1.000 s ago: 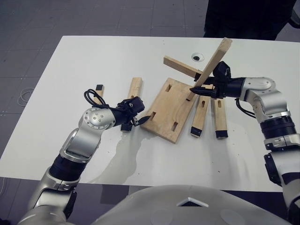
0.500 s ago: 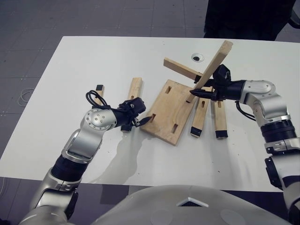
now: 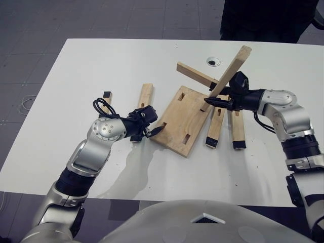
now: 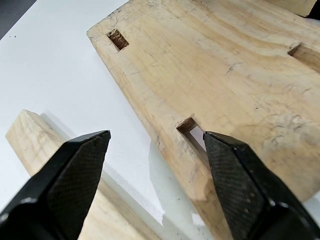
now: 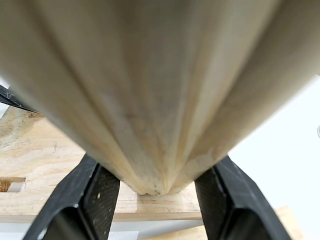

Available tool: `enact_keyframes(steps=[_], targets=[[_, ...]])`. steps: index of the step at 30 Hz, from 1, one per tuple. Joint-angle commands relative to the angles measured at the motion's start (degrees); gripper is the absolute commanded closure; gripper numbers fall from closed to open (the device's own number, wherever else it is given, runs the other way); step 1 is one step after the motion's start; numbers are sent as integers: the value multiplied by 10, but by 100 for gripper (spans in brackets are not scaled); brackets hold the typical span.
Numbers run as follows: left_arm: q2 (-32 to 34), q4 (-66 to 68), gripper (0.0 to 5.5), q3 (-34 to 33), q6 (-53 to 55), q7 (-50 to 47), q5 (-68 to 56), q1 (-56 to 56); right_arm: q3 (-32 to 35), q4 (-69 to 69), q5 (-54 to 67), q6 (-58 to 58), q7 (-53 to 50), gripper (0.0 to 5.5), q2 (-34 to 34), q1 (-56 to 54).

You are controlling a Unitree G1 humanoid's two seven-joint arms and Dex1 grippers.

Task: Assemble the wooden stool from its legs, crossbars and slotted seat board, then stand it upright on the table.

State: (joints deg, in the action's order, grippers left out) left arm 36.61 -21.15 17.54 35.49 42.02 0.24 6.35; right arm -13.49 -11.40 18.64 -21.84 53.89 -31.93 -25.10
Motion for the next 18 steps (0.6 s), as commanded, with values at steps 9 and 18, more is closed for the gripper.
enact_keyframes(steps=[9,18], targets=[[-8,0,206,-13,-6,-26,4,2,-1,27,-10,-56,-16,348,18,29],[-5,0,206,-12,-7,-24,1,2,12,49,-6,-75,-16,348,26,26]])
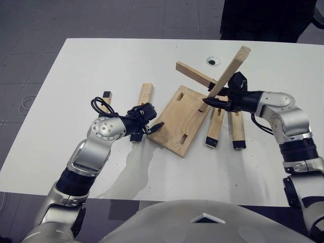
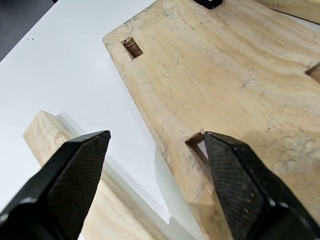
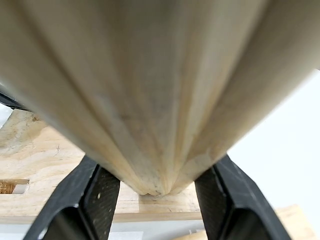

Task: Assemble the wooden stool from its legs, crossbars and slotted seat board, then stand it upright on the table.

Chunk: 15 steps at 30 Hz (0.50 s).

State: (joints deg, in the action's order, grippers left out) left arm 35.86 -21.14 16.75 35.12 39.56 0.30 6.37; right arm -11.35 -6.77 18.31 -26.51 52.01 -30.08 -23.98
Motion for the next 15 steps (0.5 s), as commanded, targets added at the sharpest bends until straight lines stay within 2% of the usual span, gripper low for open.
enact_keyframes(steps=[1,6,11,15], targets=[[2,-1,206,-3,-3,1,0,1,-9,5,-3,-30,2,348,9,15],[1,-1,206,-2,-5,0,1,-1,-9,11,-9,-29,-2,348,13,16],[0,1,206,-2,-6,0,-1,-3,-10,12,-13,-36,-8,249,16,24],[1,1,206,-3,-5,1,-2,-4,-6,4,-17,-53,-16,219,16,21]])
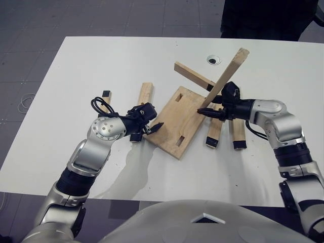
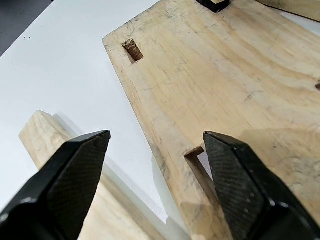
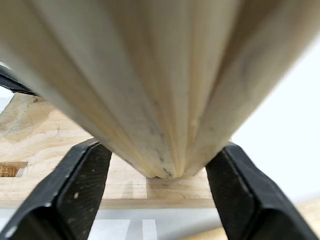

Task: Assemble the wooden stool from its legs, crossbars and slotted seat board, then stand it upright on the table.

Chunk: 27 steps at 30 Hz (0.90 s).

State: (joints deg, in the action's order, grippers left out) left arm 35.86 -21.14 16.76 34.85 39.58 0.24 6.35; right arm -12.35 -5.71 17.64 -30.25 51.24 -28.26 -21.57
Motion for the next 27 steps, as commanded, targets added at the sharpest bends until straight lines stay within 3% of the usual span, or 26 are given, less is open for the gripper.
enact_keyframes(steps=[1,15,27], targets=[[1,1,206,-3,-2,1,-2,-4,5,-10,-11,-17,-10,219,-3,-3],[3,1,206,-13,1,-4,1,-12,6,9,-36,-6,19,219,-54,26],[1,-1,206,-7,0,1,2,-4,-31,-107,-121,71,-25,219,-13,-7]])
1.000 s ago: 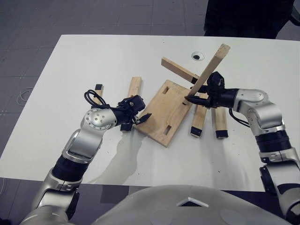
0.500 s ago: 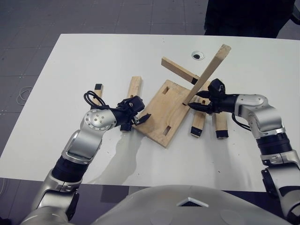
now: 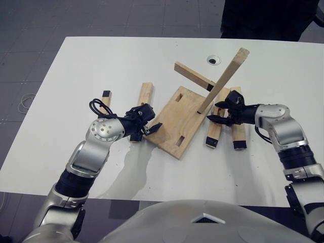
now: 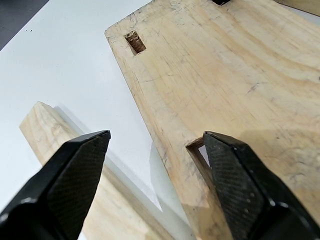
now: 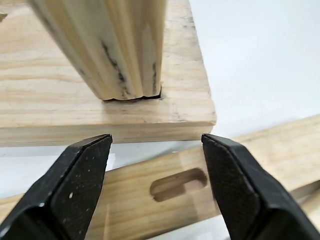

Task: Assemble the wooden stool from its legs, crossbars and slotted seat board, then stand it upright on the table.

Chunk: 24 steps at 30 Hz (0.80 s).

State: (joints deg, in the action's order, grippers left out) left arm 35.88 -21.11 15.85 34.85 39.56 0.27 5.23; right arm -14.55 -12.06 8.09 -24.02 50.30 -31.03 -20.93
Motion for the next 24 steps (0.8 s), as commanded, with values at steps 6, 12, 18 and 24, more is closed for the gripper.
enact_keyframes(steps=[6,12,18,24], targets=[[-5,5,206,11,-3,1,4,12,-9,-104,-41,34,-29,219,43,-46],[-34,52,206,38,-16,-5,15,48,-5,-202,-59,68,-49,219,87,-104],[-50,100,206,64,-33,-1,32,80,5,-291,-72,104,-61,219,116,-156],[-87,148,206,85,-44,-5,41,106,17,-376,-81,136,-75,219,144,-204]])
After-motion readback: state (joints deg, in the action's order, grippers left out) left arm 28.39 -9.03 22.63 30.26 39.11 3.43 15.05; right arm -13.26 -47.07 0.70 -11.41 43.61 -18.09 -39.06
